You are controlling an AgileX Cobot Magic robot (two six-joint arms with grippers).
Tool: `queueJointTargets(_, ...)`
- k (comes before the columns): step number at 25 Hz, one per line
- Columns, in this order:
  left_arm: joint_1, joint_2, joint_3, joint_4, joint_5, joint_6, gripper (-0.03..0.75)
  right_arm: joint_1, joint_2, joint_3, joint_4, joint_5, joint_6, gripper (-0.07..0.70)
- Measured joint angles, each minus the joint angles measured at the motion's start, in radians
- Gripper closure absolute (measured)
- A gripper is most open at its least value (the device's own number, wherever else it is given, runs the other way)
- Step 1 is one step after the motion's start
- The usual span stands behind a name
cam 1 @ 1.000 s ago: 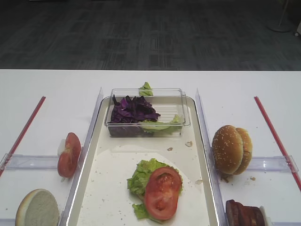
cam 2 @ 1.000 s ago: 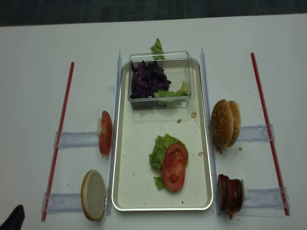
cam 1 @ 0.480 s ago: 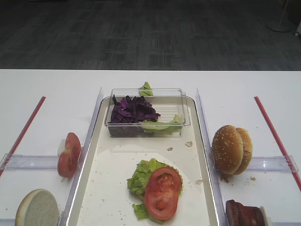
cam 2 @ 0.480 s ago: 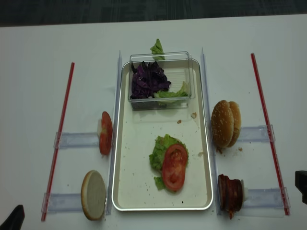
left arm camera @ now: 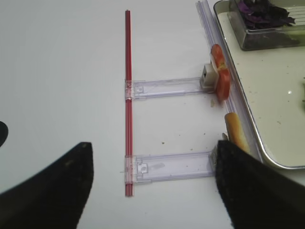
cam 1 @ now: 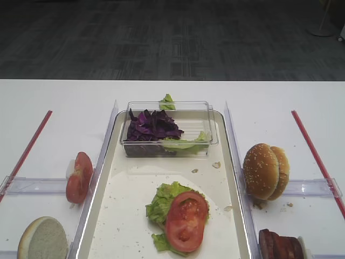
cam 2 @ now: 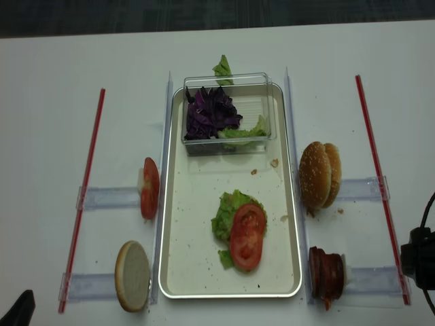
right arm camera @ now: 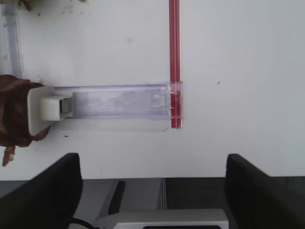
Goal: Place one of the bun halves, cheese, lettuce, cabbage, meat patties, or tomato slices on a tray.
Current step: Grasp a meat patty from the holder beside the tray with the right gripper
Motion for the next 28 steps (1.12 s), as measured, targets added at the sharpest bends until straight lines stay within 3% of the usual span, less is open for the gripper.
queueJointTargets(11,0.000,0.000,0.000,0.000,0.000,0.000,0.223,0.000,0.099,-0.002,-0.014,-0.089,0.037,0.007)
queueJointTargets(20,0.000,0.000,0.000,0.000,0.000,0.000,0.223,0.000,0.099,-0.002,-0.016,-0.073,0.022,0.022)
queueJointTargets(28,0.000,0.000,0.000,0.000,0.000,0.000,0.223,0.000,0.101,-0.002,0.057,-0.074,-0.004,0.022)
